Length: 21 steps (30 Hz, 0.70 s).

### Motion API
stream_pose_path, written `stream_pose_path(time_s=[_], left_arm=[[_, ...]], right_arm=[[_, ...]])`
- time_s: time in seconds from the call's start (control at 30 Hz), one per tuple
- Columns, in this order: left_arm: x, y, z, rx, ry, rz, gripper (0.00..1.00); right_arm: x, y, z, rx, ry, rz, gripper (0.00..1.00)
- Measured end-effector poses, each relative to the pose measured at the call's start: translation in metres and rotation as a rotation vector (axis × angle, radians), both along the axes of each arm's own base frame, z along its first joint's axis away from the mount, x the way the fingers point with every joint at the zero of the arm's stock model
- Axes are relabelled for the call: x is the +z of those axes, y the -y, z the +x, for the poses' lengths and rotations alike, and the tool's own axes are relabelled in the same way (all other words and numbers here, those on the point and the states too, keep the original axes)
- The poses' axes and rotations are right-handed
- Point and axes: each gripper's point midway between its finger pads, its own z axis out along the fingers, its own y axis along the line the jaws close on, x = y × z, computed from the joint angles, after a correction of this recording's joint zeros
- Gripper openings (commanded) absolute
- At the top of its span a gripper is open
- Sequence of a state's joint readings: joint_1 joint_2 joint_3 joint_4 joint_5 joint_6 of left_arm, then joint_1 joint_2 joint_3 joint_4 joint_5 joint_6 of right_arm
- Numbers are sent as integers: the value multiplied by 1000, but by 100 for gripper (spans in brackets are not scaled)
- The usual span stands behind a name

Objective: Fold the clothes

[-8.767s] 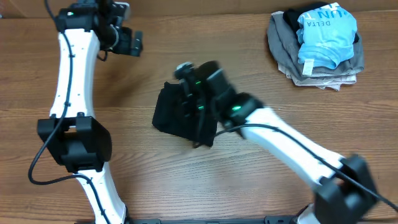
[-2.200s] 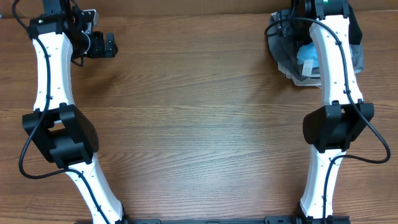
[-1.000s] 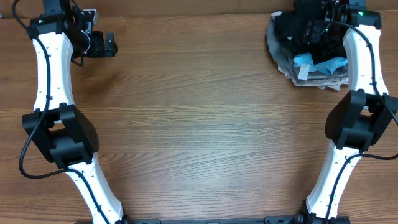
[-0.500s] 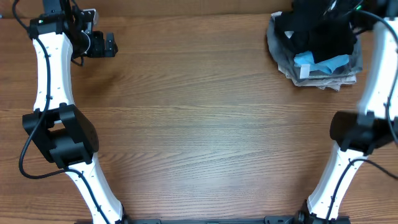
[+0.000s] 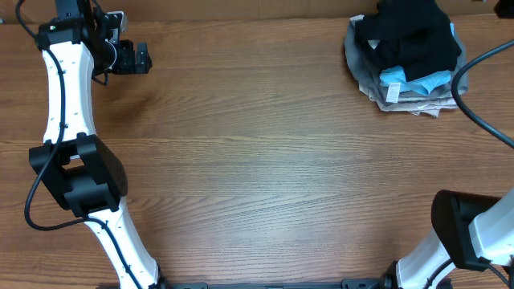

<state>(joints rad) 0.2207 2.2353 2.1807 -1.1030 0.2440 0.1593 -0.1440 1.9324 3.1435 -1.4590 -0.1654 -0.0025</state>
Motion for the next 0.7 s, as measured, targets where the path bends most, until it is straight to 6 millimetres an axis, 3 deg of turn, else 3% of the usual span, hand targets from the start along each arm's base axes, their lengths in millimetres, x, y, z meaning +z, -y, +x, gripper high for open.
stream_pose_path(time_s=[0.17, 0.27, 0.4, 0.7], left_arm=[[0, 0, 0, 0, 0, 0, 100], [0, 0, 0, 0, 0, 0, 100], [0, 0, 0, 0, 0, 0, 100], [0, 0, 0, 0, 0, 0, 100]], right_arm=[[-38, 4, 19, -6, -131, 16, 100], [-59, 4, 20, -7, -212, 27, 100], [-62, -4, 17, 6, -228, 24, 100], [-53, -46, 12, 70, -184, -16, 100]])
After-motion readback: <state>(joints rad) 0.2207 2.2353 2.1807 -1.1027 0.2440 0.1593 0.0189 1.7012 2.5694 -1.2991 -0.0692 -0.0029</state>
